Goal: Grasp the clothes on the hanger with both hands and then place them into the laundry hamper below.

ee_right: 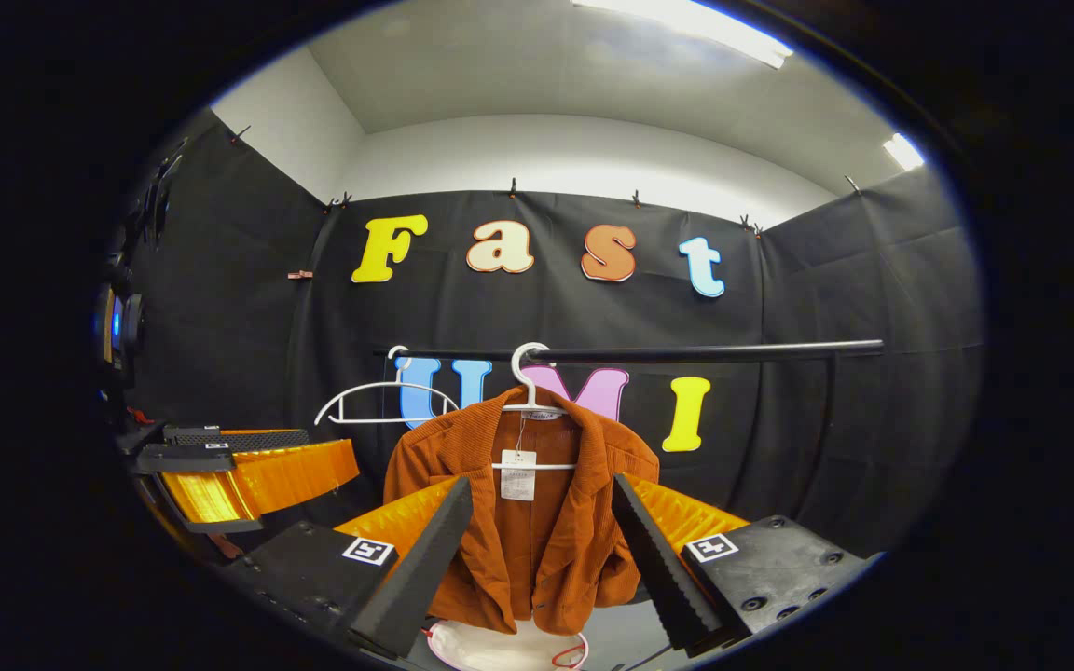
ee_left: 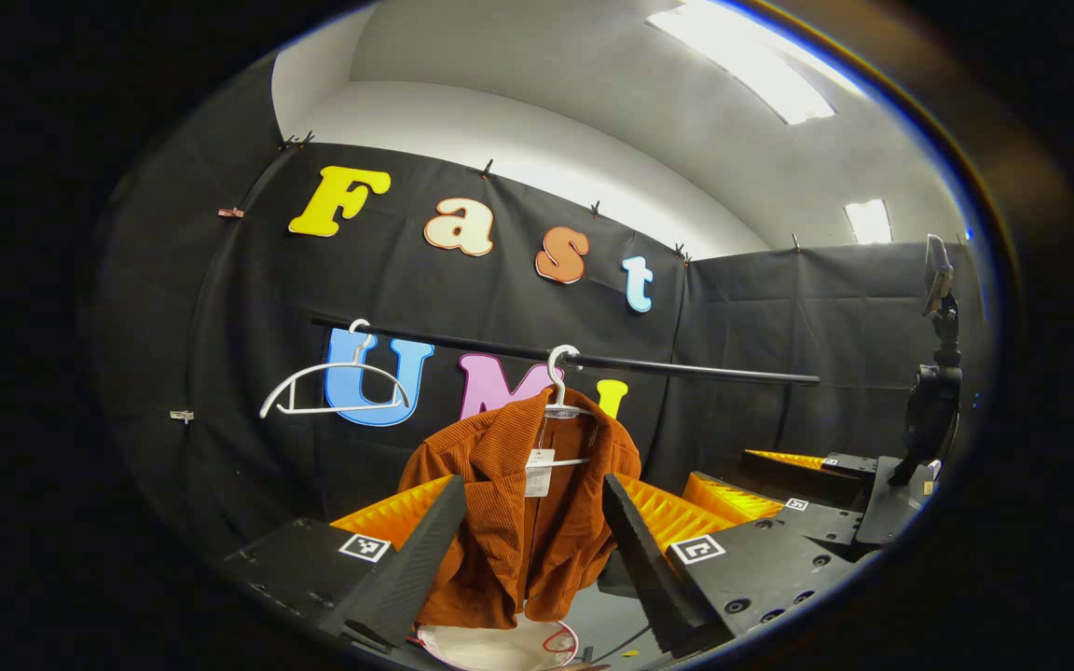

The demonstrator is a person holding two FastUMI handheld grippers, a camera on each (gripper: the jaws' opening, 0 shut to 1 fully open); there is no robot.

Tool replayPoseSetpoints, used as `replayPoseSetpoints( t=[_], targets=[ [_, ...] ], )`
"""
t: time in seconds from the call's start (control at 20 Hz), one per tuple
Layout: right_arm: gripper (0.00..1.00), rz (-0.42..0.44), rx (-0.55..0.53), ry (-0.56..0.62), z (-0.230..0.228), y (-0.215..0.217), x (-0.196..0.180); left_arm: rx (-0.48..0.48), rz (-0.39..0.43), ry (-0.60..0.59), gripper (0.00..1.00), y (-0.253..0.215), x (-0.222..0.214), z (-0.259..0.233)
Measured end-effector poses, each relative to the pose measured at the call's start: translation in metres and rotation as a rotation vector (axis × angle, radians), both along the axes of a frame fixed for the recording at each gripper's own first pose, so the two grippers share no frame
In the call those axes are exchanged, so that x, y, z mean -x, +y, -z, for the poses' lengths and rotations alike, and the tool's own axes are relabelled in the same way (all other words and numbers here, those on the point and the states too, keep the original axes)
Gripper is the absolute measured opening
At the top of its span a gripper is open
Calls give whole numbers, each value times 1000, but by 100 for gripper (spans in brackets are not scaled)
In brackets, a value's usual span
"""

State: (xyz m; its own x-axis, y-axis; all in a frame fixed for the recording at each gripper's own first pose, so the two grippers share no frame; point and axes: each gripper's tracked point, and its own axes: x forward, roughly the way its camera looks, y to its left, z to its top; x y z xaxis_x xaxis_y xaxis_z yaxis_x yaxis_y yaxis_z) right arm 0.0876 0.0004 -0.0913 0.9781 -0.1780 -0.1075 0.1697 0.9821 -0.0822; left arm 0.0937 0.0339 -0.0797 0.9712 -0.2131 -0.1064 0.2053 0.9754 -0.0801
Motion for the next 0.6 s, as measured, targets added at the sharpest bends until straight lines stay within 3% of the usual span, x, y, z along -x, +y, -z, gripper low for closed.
replayPoseSetpoints(
  t=[0.35,0.6],
  targets=[
    [98,-96,-45,48,58,-39,-67,-24,-102,17,93,-11,-66,49],
    [98,-100,-103,101,103,-72,-102,-48,-182,64,93,-14,-105,83]
  ],
)
